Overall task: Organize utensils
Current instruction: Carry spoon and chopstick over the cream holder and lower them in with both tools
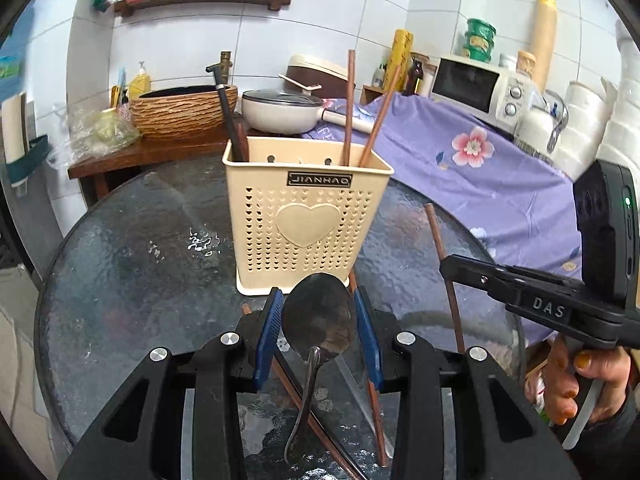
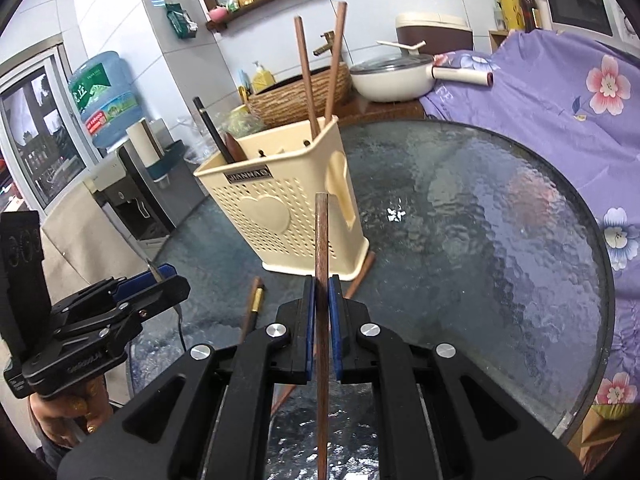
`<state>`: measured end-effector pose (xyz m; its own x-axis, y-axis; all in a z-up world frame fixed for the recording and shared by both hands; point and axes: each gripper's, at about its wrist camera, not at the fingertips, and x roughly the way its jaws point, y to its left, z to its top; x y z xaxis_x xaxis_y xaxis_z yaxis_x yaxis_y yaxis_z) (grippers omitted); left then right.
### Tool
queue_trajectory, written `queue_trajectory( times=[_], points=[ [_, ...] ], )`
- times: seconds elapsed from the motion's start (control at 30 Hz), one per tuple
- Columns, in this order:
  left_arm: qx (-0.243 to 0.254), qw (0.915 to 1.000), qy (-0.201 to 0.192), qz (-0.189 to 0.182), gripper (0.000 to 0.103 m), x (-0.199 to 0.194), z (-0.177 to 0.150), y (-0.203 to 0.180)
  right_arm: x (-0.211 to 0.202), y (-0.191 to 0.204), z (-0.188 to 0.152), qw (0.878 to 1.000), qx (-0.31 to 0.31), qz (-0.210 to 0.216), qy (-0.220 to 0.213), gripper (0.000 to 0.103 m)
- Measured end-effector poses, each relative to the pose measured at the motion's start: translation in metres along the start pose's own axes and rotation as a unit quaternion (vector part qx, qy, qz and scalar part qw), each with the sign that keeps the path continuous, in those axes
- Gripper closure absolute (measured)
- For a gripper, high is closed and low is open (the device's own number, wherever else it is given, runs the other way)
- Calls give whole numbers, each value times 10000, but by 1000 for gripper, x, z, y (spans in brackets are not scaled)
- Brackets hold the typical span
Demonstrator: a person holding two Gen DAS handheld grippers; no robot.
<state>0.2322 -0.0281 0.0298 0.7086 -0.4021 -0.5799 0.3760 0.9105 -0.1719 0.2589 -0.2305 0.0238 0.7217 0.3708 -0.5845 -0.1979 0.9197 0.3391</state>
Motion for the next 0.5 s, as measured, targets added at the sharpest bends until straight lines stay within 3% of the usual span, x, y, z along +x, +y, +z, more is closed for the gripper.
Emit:
queue_trajectory(
  times=[0.5],
  points=[
    [-407,9981,-271,-363,68,-18,20,13,-33,19,22,9986,-143,237,-455,95]
  ],
)
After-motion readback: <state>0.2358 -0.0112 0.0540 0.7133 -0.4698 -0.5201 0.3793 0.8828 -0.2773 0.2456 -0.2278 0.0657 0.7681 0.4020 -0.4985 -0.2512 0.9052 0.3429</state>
